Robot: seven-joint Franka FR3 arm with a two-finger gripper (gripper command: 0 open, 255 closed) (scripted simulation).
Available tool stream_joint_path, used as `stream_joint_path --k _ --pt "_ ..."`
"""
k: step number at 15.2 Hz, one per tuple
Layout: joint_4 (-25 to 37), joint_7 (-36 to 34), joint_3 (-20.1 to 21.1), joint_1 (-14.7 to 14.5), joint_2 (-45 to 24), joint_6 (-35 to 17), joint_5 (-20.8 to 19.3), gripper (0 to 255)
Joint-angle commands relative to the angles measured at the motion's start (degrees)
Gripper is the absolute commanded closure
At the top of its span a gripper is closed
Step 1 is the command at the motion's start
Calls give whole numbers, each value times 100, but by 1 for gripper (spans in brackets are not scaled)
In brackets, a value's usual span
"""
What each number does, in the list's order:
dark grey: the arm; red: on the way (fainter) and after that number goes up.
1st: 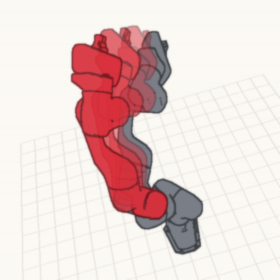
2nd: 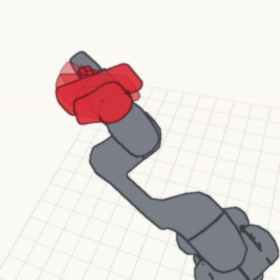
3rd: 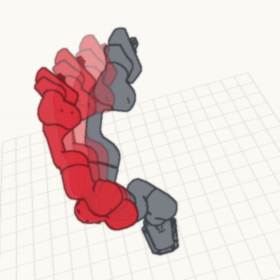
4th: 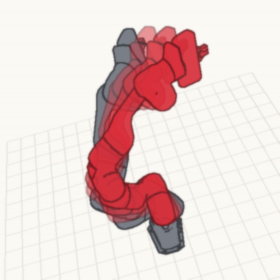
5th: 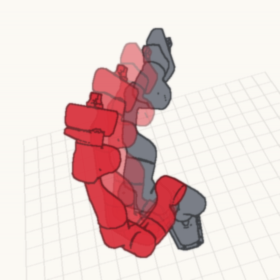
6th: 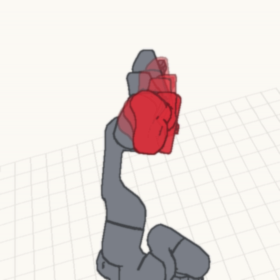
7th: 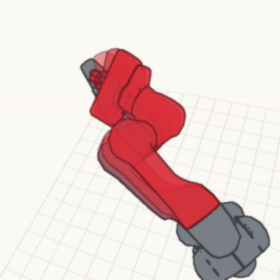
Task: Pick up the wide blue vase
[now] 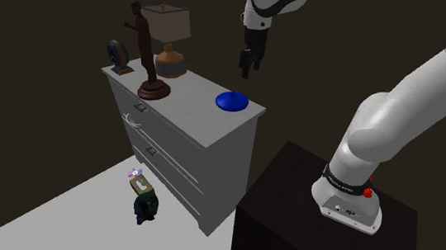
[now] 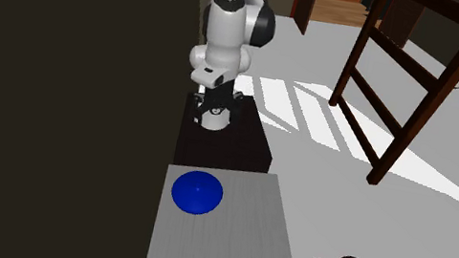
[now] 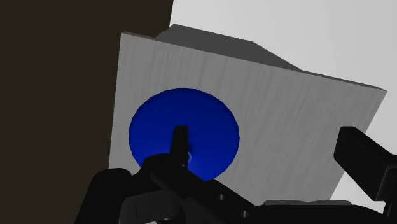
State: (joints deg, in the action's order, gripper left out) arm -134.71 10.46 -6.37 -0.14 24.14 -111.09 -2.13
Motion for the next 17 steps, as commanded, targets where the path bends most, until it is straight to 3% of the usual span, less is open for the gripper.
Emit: stream_joint_path --k 1,10,17 --pt "117 131 -80 -7 -474 -395 21 0" --pt "1017 820 -356 27 -2381 -1503 326 0" --pt "893 922 -359 44 -2759 -2005 424 0"
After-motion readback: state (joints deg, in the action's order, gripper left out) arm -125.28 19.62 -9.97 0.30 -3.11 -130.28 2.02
